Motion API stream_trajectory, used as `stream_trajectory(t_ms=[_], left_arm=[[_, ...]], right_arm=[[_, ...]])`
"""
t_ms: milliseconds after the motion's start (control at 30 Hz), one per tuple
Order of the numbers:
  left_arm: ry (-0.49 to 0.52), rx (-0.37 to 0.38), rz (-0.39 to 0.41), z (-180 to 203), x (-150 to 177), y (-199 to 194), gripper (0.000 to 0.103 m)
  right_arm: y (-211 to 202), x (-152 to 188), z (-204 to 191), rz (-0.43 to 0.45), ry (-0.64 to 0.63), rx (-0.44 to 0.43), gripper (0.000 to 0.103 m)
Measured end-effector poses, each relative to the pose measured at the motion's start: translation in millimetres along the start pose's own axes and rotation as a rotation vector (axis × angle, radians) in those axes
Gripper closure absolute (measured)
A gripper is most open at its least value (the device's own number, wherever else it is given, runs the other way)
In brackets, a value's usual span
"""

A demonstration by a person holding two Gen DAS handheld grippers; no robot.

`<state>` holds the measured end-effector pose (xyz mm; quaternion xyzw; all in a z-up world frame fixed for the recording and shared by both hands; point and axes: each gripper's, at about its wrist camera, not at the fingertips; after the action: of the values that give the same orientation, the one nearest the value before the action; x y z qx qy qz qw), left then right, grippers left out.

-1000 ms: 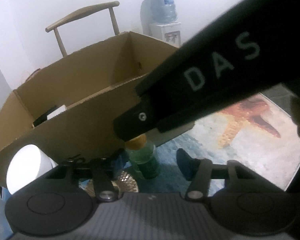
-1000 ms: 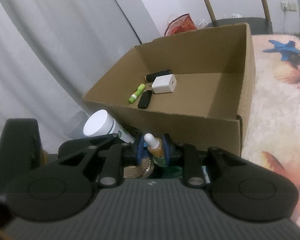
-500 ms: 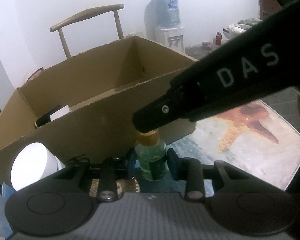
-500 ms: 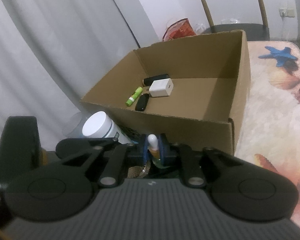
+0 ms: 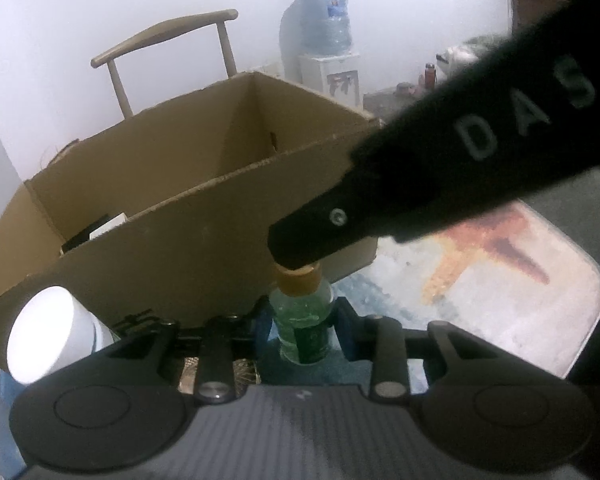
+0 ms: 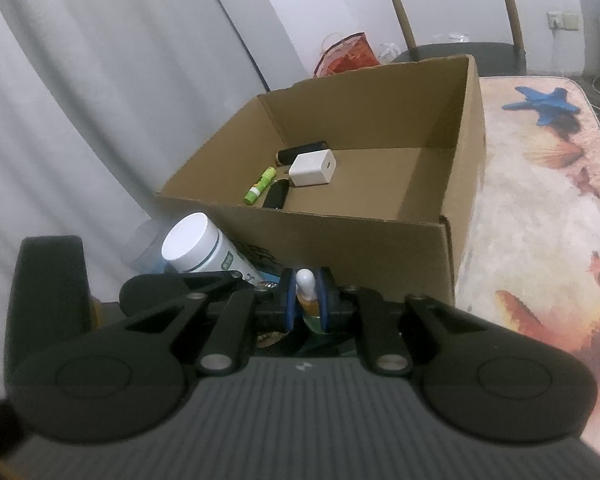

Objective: Organize rigid objects
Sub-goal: 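Carry the dropper bottle into the box and open the left tool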

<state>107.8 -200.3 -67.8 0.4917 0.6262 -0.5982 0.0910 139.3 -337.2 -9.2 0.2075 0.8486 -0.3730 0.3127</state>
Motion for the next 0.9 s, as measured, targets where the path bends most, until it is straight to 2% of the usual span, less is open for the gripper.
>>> stream_trajectory(t_ms=[267, 433, 533, 700, 900], left_arm=[[-0.048, -0.028, 0.103, -19.2, -23.5, -60.7, 0.069], [-0.078, -0.061, 0.184, -49.2, -57.6, -97.1, 0.069], [-0.092, -0.079, 0.207, -71.4, -77.9, -103.6, 0.069], [-0.101, -0.131, 0.140, -108.7, -99.1, -77.0, 0.069], [-0.155, -0.129, -0.083, -154.2, -96.1, -8.3, 0.070]], right_arm=[[-35.5, -16.1, -39.4, 0.037, -0.072, -0.025, 0.093], [-61.5, -48.0, -78.4, 0.088, -0.184, -0.064, 0.093], [-67.8, -77.3, -95.2, 0.112, -0.244, -0.097, 0.093], [-39.5, -130.9, -99.6, 0.092, -0.273, -0.144, 0.093], [45.3, -173.5, -70.3, -0.062, -0.157, -0.231, 0.093]])
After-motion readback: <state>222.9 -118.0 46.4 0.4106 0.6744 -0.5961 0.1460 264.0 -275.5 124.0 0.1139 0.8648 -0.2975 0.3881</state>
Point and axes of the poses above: each gripper's, at about its wrist camera, not at the fingertips, and y roughly the way its jaws point, z to its right, x to its underside, and after that the axes turned 10 degrees about -x, right-handed
